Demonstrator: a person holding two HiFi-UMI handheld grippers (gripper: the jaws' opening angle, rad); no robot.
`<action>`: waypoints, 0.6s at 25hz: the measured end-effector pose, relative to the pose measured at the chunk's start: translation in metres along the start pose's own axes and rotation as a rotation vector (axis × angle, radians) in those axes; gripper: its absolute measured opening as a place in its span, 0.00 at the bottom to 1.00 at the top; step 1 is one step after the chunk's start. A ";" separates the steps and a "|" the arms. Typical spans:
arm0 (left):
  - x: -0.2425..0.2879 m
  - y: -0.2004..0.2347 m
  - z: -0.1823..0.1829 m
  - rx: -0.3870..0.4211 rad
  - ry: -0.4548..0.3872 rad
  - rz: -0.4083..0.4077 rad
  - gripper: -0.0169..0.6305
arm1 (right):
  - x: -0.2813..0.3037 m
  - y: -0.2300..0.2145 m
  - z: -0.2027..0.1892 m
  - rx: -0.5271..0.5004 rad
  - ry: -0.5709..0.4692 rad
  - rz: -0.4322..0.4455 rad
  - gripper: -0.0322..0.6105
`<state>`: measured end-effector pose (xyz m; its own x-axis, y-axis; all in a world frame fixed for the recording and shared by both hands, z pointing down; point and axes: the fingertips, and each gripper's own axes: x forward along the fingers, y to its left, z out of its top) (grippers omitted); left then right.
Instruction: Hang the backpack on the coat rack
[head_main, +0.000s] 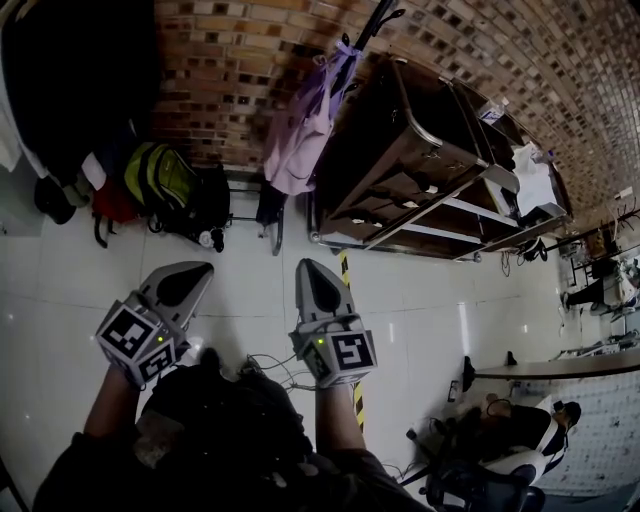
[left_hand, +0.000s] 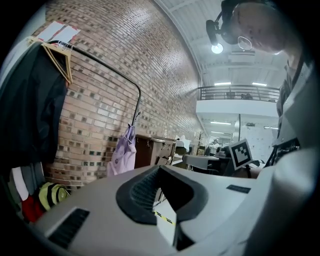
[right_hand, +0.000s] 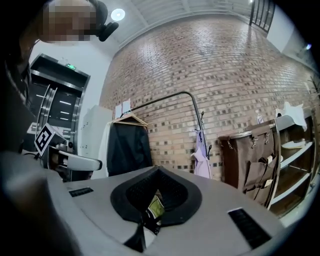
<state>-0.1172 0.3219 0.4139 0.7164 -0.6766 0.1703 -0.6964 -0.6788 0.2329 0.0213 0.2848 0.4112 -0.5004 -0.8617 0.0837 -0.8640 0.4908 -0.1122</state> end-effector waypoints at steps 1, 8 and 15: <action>0.002 -0.005 0.002 0.005 -0.002 -0.002 0.05 | -0.002 -0.001 0.003 -0.009 0.005 0.008 0.06; 0.014 -0.037 0.008 0.028 -0.009 0.010 0.05 | -0.026 -0.014 0.008 -0.031 0.021 0.036 0.06; 0.015 -0.048 0.000 0.009 0.035 0.062 0.05 | -0.040 -0.018 0.006 -0.046 0.055 0.059 0.06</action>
<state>-0.0732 0.3445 0.4051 0.6725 -0.7075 0.2173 -0.7400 -0.6384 0.2119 0.0577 0.3097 0.4043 -0.5519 -0.8233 0.1330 -0.8338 0.5471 -0.0735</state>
